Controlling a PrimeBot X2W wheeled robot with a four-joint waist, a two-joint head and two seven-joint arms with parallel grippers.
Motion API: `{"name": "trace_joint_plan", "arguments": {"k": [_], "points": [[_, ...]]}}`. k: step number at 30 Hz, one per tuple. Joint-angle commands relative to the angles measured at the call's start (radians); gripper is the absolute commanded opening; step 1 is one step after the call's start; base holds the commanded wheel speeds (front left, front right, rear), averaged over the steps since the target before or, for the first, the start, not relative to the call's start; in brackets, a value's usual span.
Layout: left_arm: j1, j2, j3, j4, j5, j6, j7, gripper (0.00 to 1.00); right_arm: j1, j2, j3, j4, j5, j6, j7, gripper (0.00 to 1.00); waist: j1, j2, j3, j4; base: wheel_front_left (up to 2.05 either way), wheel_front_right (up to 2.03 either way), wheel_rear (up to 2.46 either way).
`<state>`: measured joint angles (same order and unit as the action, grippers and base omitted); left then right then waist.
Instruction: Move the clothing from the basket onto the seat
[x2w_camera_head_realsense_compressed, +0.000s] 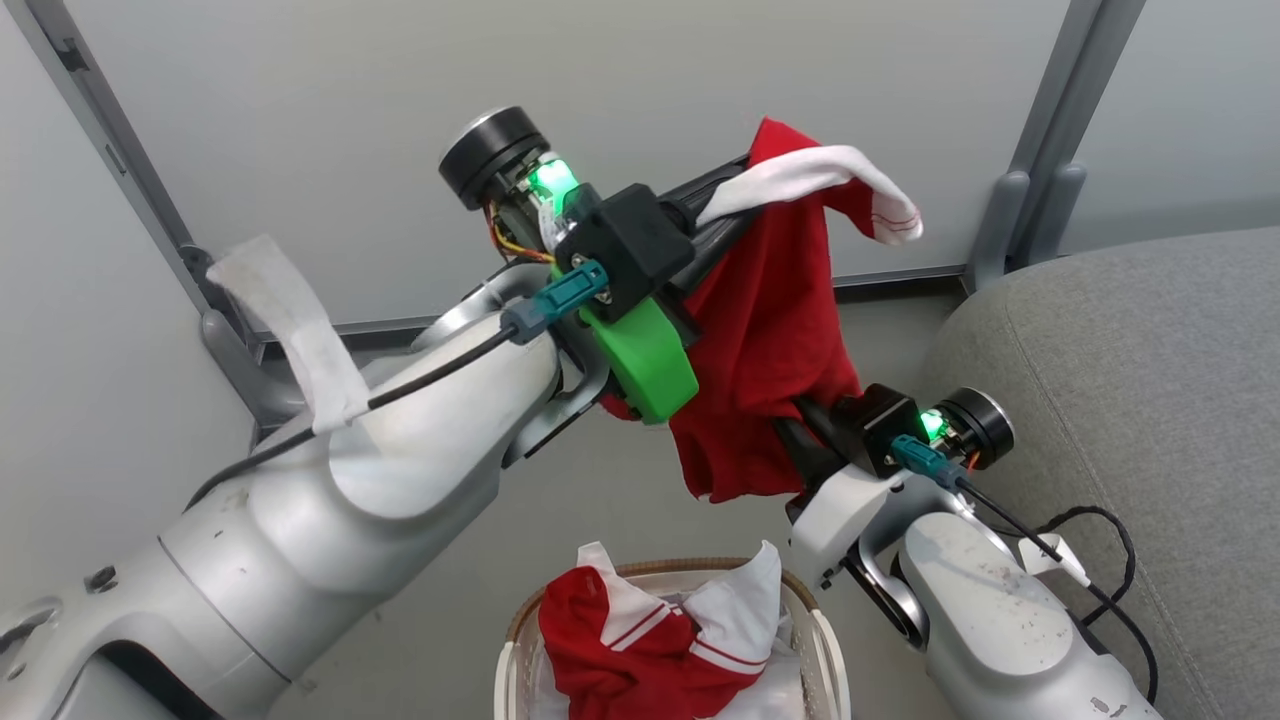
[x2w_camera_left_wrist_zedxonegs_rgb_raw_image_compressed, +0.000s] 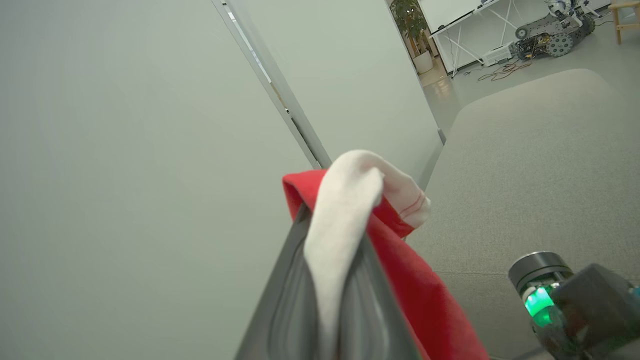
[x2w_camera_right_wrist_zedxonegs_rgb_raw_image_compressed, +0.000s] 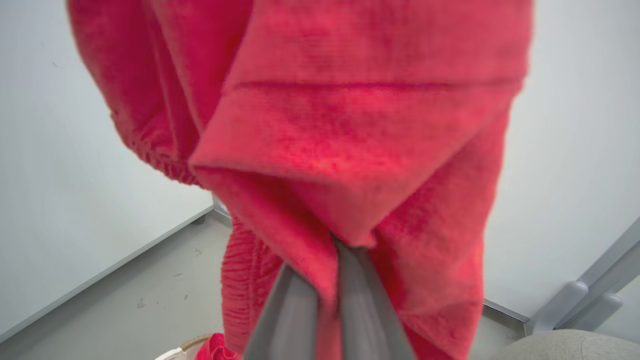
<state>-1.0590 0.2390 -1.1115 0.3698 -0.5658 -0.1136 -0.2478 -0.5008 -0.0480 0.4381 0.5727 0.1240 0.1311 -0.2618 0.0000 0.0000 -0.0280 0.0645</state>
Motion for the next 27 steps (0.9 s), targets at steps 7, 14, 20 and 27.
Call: {"name": "trace_joint_plan", "arguments": {"k": [7, 14, 20, 27], "points": [[0.16, 0.003, 0.065, 0.028, -0.067, 0.038, -0.018, 0.36, 0.021, -0.006, -0.053, -0.045, 0.002, -0.001, -0.005, 0.0, 0.0, 0.0, 0.008, -0.008, 0.0, 0.0, 0.0], [0.349, -0.03, 0.219, 0.014, -0.044, 0.057, -0.017, 1.0, 0.022, -0.011, -0.099, -0.09, -0.014, -0.001, -0.005, 0.0, 0.0, 0.0, 0.018, -0.016, 0.0, 0.0, 0.0], [0.49, -0.07, 0.332, 0.024, 0.029, 0.042, -0.017, 1.0, 0.026, -0.014, -0.122, -0.121, -0.02, -0.001, -0.005, 0.0, 0.0, 0.0, 0.024, -0.025, 0.0, 0.0, 0.0], [0.617, -0.11, 0.422, 0.052, 0.094, 0.011, -0.017, 1.0, 0.036, -0.015, -0.15, -0.148, -0.026, -0.001, -0.005, 0.0, 0.0, 0.0, 0.028, -0.034, 0.0, 0.0, 0.0]]}}
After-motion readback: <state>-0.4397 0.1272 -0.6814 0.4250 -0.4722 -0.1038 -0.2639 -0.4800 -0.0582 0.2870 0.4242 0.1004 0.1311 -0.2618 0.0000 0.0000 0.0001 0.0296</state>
